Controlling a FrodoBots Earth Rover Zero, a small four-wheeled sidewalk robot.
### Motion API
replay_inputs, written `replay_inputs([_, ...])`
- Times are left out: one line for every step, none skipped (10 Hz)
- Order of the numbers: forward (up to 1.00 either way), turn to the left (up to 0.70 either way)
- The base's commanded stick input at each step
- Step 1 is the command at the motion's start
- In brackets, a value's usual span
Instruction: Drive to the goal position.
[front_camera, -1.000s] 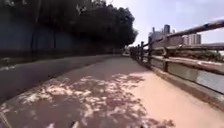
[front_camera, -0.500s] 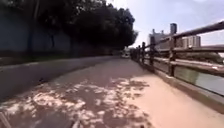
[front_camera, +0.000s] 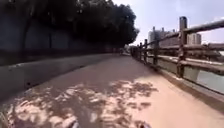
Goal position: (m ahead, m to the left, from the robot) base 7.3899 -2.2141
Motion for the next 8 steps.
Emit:
replay_inputs([0.7, 0.0])
replay_inputs([0.7, 0.0])
replay_inputs([0.7, 0.0])
replay_inputs([0.7, 0.0])
replay_inputs([0.7, 0.0])
replay_inputs([0.7, 0.0])
replay_inputs([0.7, 0.0])
replay_inputs([0.7, 0.0])
